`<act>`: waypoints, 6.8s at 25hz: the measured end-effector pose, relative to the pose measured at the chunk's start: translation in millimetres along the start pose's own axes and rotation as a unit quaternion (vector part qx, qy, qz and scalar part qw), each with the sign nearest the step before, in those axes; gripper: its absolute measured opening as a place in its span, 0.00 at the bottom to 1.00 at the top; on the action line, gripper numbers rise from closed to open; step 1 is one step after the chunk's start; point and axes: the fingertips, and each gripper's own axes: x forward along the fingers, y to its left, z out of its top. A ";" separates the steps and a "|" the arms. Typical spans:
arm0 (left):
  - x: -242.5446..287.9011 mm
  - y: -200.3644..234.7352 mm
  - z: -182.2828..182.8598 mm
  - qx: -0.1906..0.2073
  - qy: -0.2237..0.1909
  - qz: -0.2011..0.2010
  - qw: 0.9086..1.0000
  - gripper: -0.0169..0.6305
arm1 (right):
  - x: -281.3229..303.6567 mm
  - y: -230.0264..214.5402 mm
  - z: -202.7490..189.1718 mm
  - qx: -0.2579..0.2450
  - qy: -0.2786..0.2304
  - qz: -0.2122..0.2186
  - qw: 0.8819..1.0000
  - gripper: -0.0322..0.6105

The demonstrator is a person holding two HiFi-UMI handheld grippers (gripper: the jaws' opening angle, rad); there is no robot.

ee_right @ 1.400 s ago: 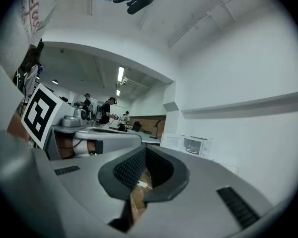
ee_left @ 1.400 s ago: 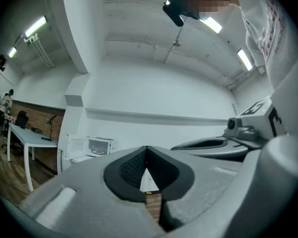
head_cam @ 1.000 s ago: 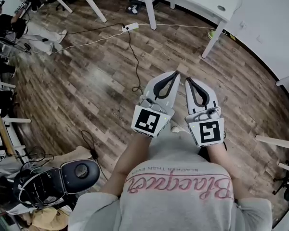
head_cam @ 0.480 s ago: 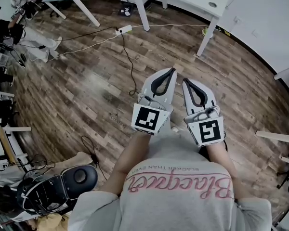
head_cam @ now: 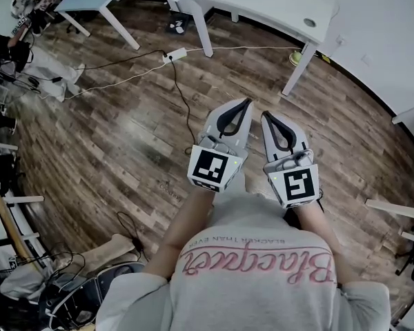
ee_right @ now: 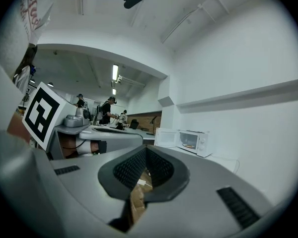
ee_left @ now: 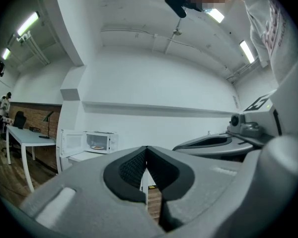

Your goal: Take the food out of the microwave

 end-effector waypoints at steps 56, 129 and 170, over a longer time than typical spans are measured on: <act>326.8 296.2 -19.9 -0.015 0.009 -0.017 1.000 0.04 | 383.1 -229.8 -17.4 0.029 0.020 -0.038 0.999 0.07; 692.5 591.5 -235.2 -0.589 0.097 0.084 0.798 0.34 | 714.8 -453.8 -127.1 0.067 0.141 -0.002 0.988 0.07; 657.8 573.5 -204.3 -0.664 0.022 0.086 0.742 0.04 | 674.1 -435.7 -105.4 0.056 0.117 0.004 0.992 0.06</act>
